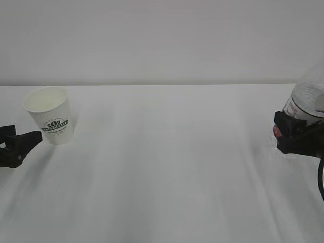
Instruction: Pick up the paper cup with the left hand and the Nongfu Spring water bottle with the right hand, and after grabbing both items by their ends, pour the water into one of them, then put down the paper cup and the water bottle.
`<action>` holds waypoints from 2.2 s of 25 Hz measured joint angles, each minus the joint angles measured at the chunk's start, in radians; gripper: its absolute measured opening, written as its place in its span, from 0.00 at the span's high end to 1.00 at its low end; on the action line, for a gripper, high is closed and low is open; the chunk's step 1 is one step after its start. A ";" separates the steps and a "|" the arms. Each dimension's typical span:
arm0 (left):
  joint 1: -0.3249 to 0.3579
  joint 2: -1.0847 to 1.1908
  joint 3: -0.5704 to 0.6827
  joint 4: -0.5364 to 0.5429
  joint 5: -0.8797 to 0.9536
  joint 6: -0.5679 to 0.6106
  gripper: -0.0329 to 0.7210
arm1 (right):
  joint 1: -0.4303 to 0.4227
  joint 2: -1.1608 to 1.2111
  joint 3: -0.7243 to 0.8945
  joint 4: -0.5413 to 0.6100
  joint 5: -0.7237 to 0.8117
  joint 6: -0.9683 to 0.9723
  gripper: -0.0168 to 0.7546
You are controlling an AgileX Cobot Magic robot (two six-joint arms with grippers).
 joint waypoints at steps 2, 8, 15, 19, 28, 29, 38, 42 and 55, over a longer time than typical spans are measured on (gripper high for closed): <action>0.000 0.000 0.000 0.000 0.000 0.000 0.19 | 0.000 0.000 0.000 0.000 0.000 0.000 0.37; 0.000 0.000 0.000 -0.002 -0.022 0.000 0.19 | 0.000 0.000 0.000 0.000 0.000 0.000 0.37; 0.000 0.022 0.000 -0.035 -0.024 0.075 0.19 | 0.000 0.000 0.000 -0.004 0.000 0.000 0.37; 0.000 0.045 0.000 -0.028 -0.024 0.098 0.17 | 0.000 0.000 0.000 -0.006 0.000 0.000 0.37; 0.000 0.076 -0.008 -0.047 -0.030 0.135 0.12 | 0.000 0.000 0.000 -0.009 0.000 0.000 0.37; 0.000 0.086 -0.010 -0.043 -0.030 0.137 0.12 | 0.000 0.000 0.000 -0.009 0.000 0.000 0.37; 0.000 0.124 -0.033 -0.035 -0.030 0.137 0.10 | 0.000 0.000 0.000 -0.009 0.000 0.000 0.37; 0.000 0.124 -0.071 -0.033 -0.030 0.137 0.05 | 0.000 0.000 0.000 -0.013 0.000 0.000 0.37; -0.057 0.201 -0.133 -0.039 -0.030 0.129 0.04 | 0.000 0.000 0.000 -0.015 0.000 0.000 0.37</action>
